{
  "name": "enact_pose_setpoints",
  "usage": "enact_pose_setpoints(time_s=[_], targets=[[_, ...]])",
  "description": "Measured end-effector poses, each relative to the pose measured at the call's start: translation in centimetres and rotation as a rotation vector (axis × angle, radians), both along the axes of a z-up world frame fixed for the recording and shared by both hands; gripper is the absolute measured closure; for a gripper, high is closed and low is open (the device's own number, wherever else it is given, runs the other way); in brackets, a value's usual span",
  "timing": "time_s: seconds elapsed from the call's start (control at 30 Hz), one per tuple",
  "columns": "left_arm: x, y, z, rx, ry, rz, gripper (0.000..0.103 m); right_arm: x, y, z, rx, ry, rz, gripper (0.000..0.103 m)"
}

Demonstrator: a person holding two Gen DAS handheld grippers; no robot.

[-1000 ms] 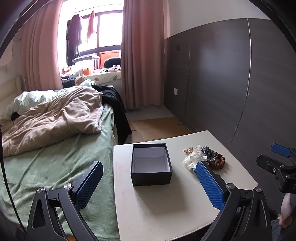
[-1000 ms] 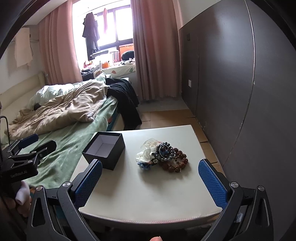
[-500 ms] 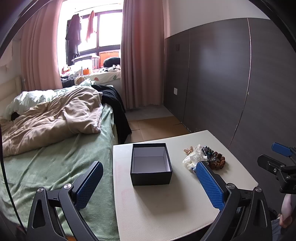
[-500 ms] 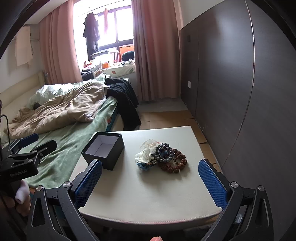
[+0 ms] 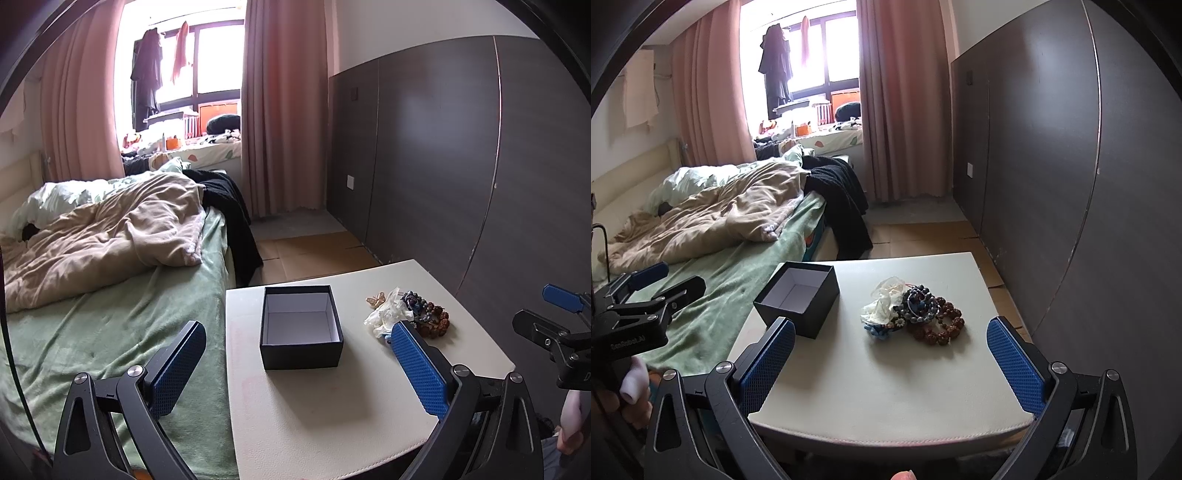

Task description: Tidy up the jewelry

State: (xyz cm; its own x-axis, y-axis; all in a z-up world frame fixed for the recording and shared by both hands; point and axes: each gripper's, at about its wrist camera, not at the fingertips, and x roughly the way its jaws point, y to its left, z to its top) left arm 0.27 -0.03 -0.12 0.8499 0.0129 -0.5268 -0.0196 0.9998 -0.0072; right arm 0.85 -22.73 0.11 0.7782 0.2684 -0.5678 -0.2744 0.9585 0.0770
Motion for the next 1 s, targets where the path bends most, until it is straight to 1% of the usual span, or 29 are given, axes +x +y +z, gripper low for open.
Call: enact_pose_setpoints(time_s=[0.47,0.6,0.9,1.0], targets=[[-0.2,0.1,-0.2,0.004,-0.006,-0.004,0.003,-0.1,0.0,0.1,0.002,-0.003,0.002,0.0],[-0.2,0.1,-0.4,0.006,-0.006,-0.006,0.003,0.1,-0.2,0.2,0.02,0.0,0.001,0.0],[0.8,-0.4,-1.5,0.001,0.001,-0.03,0.003,1.9,-2.2,-0.9,0.085,0.025,-0.074,0.0],[1.5,-0.7,-2.3,0.004,-0.002,-0.043,0.003,2.8,-2.8,-1.7,0.086,0.04,-0.109,0.0]])
